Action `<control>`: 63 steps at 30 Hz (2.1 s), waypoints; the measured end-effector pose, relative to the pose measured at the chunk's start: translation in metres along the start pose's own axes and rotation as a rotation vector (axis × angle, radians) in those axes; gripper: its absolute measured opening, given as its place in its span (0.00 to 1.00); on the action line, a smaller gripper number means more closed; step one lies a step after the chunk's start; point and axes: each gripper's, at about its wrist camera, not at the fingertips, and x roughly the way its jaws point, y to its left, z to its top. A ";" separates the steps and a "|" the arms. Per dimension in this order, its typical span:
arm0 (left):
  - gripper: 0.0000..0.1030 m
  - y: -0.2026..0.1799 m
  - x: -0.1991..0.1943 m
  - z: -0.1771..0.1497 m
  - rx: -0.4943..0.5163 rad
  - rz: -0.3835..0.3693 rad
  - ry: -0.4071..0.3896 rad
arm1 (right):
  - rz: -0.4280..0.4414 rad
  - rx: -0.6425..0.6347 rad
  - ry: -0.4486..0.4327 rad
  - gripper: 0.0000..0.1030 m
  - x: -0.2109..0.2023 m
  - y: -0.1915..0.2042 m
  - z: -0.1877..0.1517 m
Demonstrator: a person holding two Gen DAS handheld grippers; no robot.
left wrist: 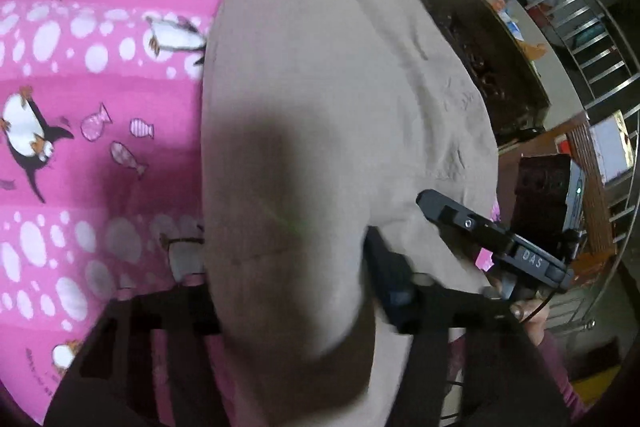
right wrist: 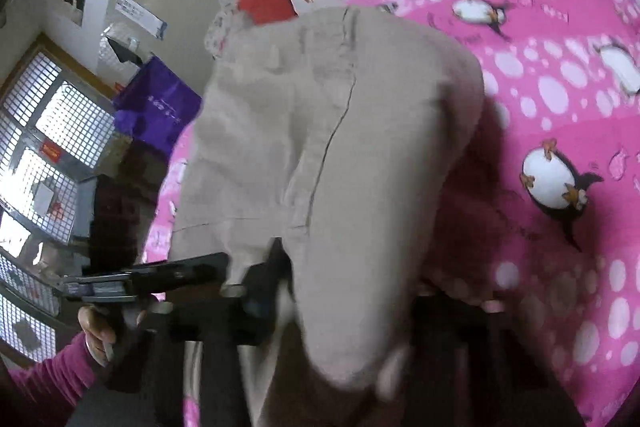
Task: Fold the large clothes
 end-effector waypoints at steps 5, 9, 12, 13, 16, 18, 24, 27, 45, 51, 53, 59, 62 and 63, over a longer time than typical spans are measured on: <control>0.34 -0.010 -0.052 -0.009 0.034 -0.001 -0.015 | 0.083 -0.018 0.007 0.24 -0.020 0.035 -0.008; 0.35 -0.002 -0.102 -0.033 0.034 0.012 -0.009 | 0.163 -0.041 0.028 0.23 -0.026 0.070 -0.026; 0.35 0.008 -0.122 -0.055 0.045 0.065 -0.015 | 0.194 -0.083 0.048 0.23 -0.018 0.100 -0.044; 0.35 0.013 -0.126 -0.062 0.039 0.085 -0.014 | 0.198 -0.094 0.058 0.23 -0.013 0.108 -0.051; 0.35 0.027 -0.137 -0.085 0.019 0.136 -0.021 | 0.204 -0.119 0.101 0.23 0.006 0.128 -0.070; 0.35 0.036 -0.141 -0.096 -0.007 0.151 -0.022 | 0.210 -0.121 0.125 0.23 0.017 0.135 -0.082; 0.35 0.045 -0.139 -0.122 -0.019 0.178 -0.047 | 0.199 -0.111 0.150 0.23 0.036 0.144 -0.099; 0.35 0.045 -0.131 -0.124 -0.008 0.190 -0.041 | 0.176 -0.101 0.155 0.23 0.036 0.139 -0.104; 0.59 0.039 -0.140 -0.161 0.085 0.412 -0.031 | -0.105 -0.271 0.134 0.52 -0.010 0.166 -0.130; 0.61 0.034 -0.159 -0.178 0.144 0.496 -0.072 | -0.133 -0.324 0.086 0.52 -0.027 0.187 -0.140; 0.61 0.034 -0.157 -0.178 0.136 0.487 -0.064 | -0.128 -0.320 0.063 0.52 -0.032 0.193 -0.142; 0.61 0.033 -0.144 -0.185 0.097 0.458 -0.050 | -0.114 -0.333 0.111 0.59 -0.020 0.208 -0.151; 0.61 0.031 -0.149 -0.190 0.094 0.452 -0.053 | -0.238 -0.380 0.146 0.38 -0.001 0.206 -0.160; 0.61 0.031 -0.152 -0.193 0.089 0.442 -0.060 | -0.255 -0.393 0.164 0.22 0.003 0.203 -0.163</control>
